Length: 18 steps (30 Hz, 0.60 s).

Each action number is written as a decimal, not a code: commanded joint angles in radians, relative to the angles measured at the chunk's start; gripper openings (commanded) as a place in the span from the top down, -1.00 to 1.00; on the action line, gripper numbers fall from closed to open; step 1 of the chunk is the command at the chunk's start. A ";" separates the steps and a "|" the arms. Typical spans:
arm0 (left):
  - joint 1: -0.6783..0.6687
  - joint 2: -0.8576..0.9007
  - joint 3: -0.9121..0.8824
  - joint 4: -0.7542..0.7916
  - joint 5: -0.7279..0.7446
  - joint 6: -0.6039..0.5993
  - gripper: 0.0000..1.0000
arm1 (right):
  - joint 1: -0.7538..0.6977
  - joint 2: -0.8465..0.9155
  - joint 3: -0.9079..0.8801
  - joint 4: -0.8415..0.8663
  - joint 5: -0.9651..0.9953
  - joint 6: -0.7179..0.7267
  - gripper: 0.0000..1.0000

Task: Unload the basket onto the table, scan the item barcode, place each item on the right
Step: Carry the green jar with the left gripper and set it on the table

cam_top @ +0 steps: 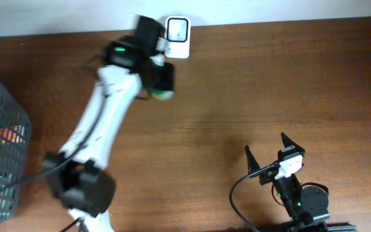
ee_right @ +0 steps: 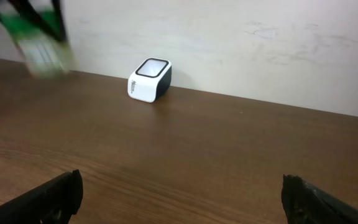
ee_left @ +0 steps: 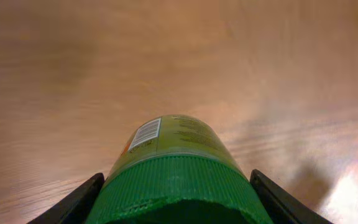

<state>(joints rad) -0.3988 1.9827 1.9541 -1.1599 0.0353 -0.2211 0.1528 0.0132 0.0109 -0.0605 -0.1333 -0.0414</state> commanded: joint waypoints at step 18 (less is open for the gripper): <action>-0.352 0.314 0.031 0.220 -0.017 -0.002 -0.98 | -0.004 -0.006 -0.005 -0.005 -0.010 -0.003 -0.97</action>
<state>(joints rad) -0.7715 2.3013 1.9541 -0.9241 0.0509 -0.2276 0.1528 0.0132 0.0109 -0.0605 -0.1329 -0.0418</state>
